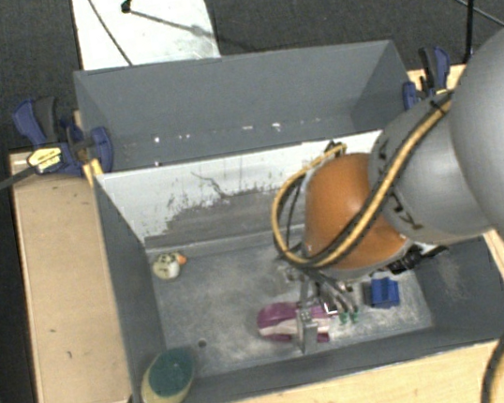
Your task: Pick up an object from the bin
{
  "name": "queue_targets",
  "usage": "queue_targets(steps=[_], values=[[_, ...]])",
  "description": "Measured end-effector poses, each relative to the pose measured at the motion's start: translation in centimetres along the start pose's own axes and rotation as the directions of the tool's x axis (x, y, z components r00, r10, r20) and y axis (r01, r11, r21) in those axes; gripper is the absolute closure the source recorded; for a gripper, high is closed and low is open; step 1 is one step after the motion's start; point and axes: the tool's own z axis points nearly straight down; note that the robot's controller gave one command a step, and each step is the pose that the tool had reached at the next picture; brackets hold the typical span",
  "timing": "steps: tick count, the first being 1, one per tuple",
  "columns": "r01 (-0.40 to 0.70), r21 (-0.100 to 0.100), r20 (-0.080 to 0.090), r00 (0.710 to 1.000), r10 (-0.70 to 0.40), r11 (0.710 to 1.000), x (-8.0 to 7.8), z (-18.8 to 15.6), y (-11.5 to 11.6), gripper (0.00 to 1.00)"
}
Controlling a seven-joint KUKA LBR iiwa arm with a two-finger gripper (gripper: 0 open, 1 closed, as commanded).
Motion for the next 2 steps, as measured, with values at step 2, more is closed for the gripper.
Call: queue_targets(steps=[2], values=[[-0.003, -0.001, 0.008, 1.000, 0.003, 1.000, -0.1, -5.6, 0.0, 1.00]])
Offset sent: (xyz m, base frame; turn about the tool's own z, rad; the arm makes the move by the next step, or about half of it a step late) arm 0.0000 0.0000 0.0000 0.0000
